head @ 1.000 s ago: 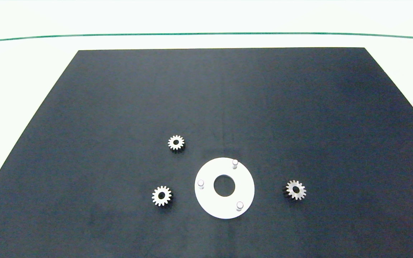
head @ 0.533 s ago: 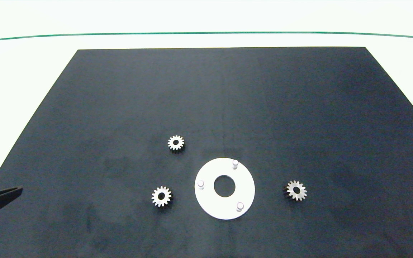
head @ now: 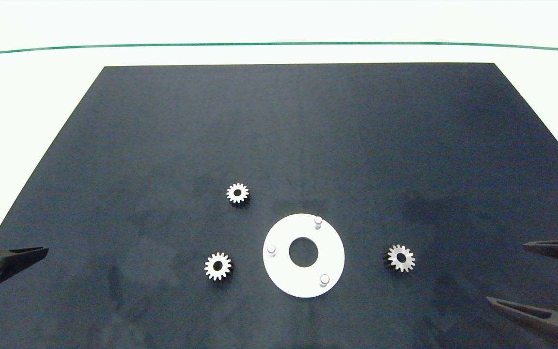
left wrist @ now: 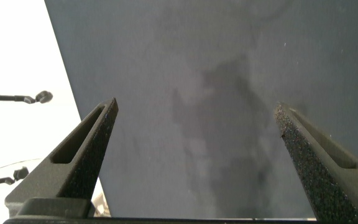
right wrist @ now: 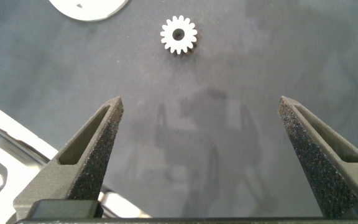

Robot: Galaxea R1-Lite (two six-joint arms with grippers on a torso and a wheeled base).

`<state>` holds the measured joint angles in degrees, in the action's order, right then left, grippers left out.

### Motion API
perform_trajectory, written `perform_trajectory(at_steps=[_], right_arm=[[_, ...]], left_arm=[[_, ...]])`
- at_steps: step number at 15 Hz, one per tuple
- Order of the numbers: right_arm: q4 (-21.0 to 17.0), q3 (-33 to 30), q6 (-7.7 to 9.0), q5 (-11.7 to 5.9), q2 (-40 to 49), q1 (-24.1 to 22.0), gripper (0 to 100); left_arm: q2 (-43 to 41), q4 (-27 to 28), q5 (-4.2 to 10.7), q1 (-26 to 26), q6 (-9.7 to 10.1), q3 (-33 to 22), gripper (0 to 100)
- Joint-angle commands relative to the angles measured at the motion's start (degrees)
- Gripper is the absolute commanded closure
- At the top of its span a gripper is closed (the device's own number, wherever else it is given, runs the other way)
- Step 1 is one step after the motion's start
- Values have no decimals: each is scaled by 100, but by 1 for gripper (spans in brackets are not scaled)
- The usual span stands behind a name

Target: Install three planetary gears onto the carrier pins

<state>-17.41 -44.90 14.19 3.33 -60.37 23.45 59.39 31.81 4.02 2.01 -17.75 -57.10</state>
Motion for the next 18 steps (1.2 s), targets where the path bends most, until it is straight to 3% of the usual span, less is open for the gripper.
perform_trajectory(at_steps=[1, 5, 7, 10, 13, 18], right_arm=[[-87, -678, 374, 10, -1038, 1, 0], [-360, -1170, 840, 10, -1847, 1, 0], [-632, -1416, 919, -25, -2137, 36, 0], [-720, -1724, 954, -78, -2550, 89, 0], [-746, -1794, 963, -368, -2787, 362, 0], [-711, -1900, 954, -473, -3148, 739, 0]], left_arm=[[-24, 71, 2, 1, -9, -73, 0], [-77, 159, 2, 1, -9, -91, 0], [-77, 361, 2, -8, -9, -205, 0], [-112, 397, 2, -17, -9, -231, 0], [-130, 405, 2, -34, -9, -231, 0], [-147, 458, 2, -52, -27, -223, 0]])
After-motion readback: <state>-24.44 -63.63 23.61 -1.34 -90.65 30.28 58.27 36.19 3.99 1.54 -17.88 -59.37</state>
